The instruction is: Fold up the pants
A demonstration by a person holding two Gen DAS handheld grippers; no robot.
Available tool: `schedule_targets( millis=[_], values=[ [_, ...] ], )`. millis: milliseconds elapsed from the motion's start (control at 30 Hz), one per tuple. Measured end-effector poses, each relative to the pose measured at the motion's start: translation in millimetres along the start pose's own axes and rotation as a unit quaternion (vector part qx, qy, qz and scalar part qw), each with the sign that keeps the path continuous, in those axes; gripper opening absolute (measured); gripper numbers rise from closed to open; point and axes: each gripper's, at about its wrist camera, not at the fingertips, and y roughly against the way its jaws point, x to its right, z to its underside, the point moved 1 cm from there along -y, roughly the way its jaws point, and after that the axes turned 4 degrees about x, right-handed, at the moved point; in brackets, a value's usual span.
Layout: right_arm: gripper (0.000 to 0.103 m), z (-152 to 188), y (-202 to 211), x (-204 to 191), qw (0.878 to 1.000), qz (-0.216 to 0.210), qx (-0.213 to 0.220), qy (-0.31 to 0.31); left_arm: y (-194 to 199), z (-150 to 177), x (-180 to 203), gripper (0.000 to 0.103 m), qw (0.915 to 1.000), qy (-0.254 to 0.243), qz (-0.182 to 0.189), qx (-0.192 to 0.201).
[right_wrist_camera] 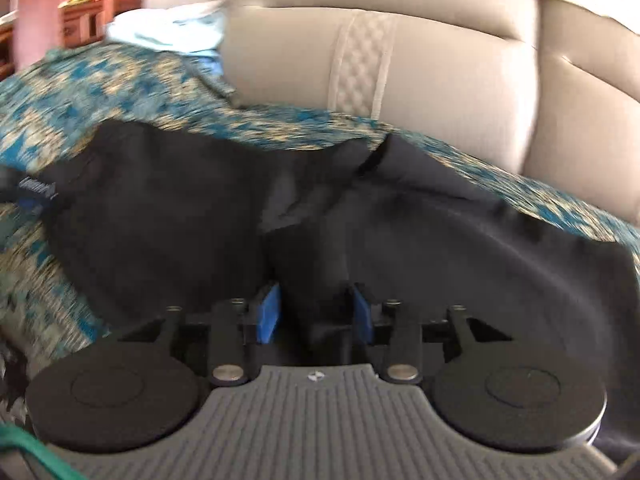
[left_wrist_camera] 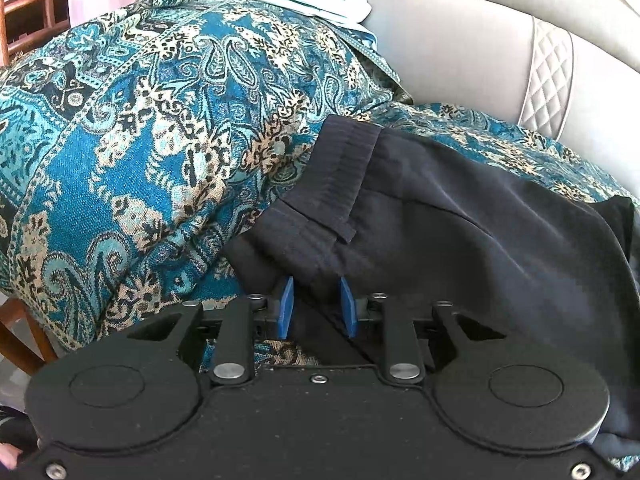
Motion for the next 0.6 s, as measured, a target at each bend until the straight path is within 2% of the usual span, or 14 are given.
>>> schedule_targets(
  millis=[133,167,267,333,433,533,600],
  values=[
    [0.071,1,21,-11,0.999,-0.041,0.011,0.028,2,0,1,0.028,1.0000,-0.008,0.006,0.000],
    [0.074,2,27,-12,0.998,-0.054,0.014,0.030,4,-1,0,0.032,0.9999,-0.006,0.014,-0.002],
    [0.078,2,38,-7,0.997,-0.062,0.029,0.021,10,-2,0,0.037,0.9996,-0.002,0.029,-0.003],
    [0.079,-1,41,1,0.998,-0.040,0.046,0.006,19,-3,2,0.038,0.9995,-0.009,0.029,0.006],
    [0.079,-2,41,16,0.997,0.027,0.063,-0.024,36,-4,11,0.041,0.9987,-0.026,0.033,0.029],
    [0.079,-1,39,36,0.991,0.093,0.072,-0.071,60,-7,27,0.044,0.9956,-0.048,0.057,0.056],
    [0.079,4,38,51,0.985,0.118,0.072,-0.105,75,-8,41,0.046,0.9924,-0.062,0.079,0.071]
  ],
)
